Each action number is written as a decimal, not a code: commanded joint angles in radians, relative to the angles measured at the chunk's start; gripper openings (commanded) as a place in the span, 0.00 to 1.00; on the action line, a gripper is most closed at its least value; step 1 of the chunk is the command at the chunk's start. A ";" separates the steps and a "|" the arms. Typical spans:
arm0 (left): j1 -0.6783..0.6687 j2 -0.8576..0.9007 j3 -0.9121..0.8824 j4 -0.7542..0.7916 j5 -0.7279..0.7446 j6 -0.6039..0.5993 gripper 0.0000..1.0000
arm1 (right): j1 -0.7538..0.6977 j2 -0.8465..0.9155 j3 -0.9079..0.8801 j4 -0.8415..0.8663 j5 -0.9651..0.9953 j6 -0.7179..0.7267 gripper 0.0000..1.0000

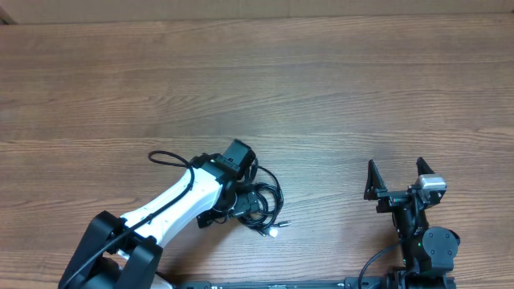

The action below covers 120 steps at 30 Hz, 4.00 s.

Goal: Untangle cables
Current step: 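Reach the left gripper down and grasp the black cable bundle, then lift the bundle with the left gripper toward the right gripper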

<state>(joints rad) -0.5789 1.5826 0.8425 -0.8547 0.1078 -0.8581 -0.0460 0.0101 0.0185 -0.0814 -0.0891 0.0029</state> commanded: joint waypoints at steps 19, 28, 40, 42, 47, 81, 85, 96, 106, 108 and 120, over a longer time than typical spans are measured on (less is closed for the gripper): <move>-0.063 0.011 -0.157 0.161 -0.085 -0.100 1.00 | -0.008 -0.007 -0.010 0.004 0.001 -0.005 1.00; -0.063 0.011 -0.157 0.280 -0.092 -0.100 0.22 | -0.008 -0.007 -0.010 0.004 0.001 -0.005 1.00; -0.063 0.010 -0.148 0.449 -0.089 0.150 0.04 | -0.008 -0.007 -0.010 0.004 0.001 -0.005 1.00; -0.063 0.008 -0.106 0.452 -0.090 0.338 0.04 | -0.008 -0.007 -0.010 0.004 0.001 -0.005 1.00; -0.063 0.006 0.003 0.447 -0.090 0.844 0.04 | -0.008 -0.007 -0.010 0.004 0.001 -0.005 1.00; -0.056 -0.122 0.026 0.591 0.076 1.023 0.04 | -0.006 0.243 0.405 -0.518 -0.280 0.386 1.00; -0.031 -0.122 0.026 0.595 0.077 0.970 0.04 | -0.006 0.492 0.600 -0.676 -0.367 0.265 1.00; -0.002 -0.126 0.026 0.852 0.459 0.618 0.04 | -0.006 0.782 0.660 -0.563 -0.827 0.196 1.00; -0.057 -0.126 0.026 0.995 0.705 0.546 0.05 | -0.006 0.786 0.660 -0.552 -0.769 0.178 0.54; -0.056 -0.126 0.026 1.022 0.705 0.535 0.04 | -0.006 0.786 0.660 -0.556 -0.765 0.178 0.21; 0.048 -0.126 0.026 1.118 0.870 0.359 0.73 | -0.048 0.786 0.660 -0.551 -0.765 0.182 0.04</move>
<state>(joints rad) -0.5941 1.4761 0.8501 0.2592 0.8780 -0.3866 -0.0734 0.8024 0.6670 -0.6395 -0.8516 0.1829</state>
